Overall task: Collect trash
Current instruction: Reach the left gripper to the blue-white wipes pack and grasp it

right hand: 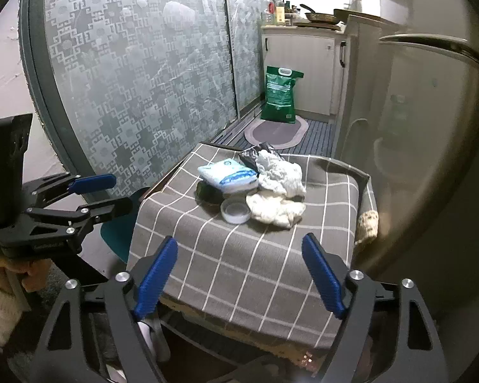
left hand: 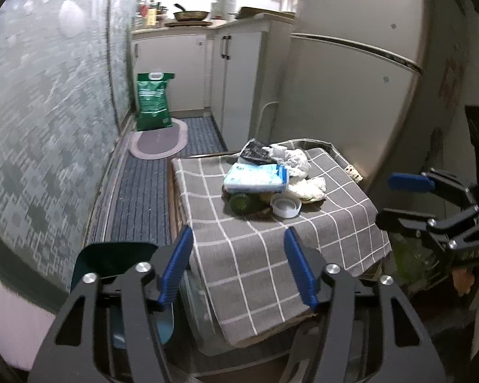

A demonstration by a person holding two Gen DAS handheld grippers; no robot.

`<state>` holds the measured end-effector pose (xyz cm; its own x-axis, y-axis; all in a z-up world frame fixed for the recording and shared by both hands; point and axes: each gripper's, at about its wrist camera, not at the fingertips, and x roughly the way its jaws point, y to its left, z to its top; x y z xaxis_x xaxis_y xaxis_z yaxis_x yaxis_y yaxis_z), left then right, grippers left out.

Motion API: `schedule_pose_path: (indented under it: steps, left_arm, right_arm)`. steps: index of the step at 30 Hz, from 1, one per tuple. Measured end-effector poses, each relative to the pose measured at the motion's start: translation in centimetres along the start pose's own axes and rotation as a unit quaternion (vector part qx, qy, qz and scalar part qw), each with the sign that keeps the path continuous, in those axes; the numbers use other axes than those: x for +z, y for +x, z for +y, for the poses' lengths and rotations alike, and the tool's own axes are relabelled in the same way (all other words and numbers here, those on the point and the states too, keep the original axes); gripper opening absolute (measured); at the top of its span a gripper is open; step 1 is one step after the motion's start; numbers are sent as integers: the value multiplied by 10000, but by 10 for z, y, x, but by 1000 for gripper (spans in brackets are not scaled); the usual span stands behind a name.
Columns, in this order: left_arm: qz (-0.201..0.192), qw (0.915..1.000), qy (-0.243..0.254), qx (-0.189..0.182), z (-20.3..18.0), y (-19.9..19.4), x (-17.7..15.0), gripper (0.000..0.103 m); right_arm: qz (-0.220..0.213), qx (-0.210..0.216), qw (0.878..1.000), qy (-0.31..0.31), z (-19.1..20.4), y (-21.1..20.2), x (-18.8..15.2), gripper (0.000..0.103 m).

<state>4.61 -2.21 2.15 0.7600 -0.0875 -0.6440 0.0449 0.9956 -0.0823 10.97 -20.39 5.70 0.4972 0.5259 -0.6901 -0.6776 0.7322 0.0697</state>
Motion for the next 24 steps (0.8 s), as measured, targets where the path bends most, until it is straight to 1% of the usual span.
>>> schedule_pose_path:
  steps: [1, 2, 3, 5, 6, 8, 10, 12, 16, 17, 19, 20, 24]
  left_arm:
    - [42, 9999, 53, -85, 1, 4, 4, 54]
    - [92, 9998, 101, -135, 1, 8, 8, 54]
    - [134, 9996, 163, -197, 0, 11, 12, 54]
    - [224, 9985, 268, -429, -1, 19, 19, 61]
    - [286, 9978, 245, -552, -1, 26, 23, 67]
    - [363, 9969, 231, -658, 0, 36, 29, 68]
    - [423, 9961, 180, -748, 1, 48, 35, 78]
    - [513, 9942, 56, -941, 3, 63, 42, 79]
    - [694, 9930, 17, -958, 2, 89, 46, 82]
    - [733, 9928, 3, -948, 3, 94, 47, 84]
    - [793, 9927, -20, -911, 4, 105, 48, 89]
    - [801, 9928, -20, -891, 5, 107, 48, 91]
    - [828, 9933, -5, -808, 7, 120, 49, 92]
  right_arm:
    - [21, -2, 10000, 5, -3, 3, 4, 77]
    - [51, 11, 10000, -12, -6, 6, 10, 75]
    - [63, 20, 10000, -15, -8, 9, 13, 74]
    - [75, 21, 10000, -11, -14, 14, 19, 74]
    - [82, 32, 10000, -22, -16, 18, 22, 74]
    - [94, 31, 10000, -7, -20, 23, 24, 74]
    - [132, 35, 9999, 37, -27, 29, 25, 74]
    - [167, 33, 9998, 92, -33, 35, 23, 74]
    - [232, 26, 9996, 161, -44, 42, 17, 75]
    - [229, 44, 9996, 173, -46, 43, 15, 77]
    - [214, 118, 9995, 190, -49, 45, 13, 78]
    - [203, 140, 9995, 184, -49, 45, 12, 78]
    - [196, 211, 9995, 133, -49, 51, 12, 85]
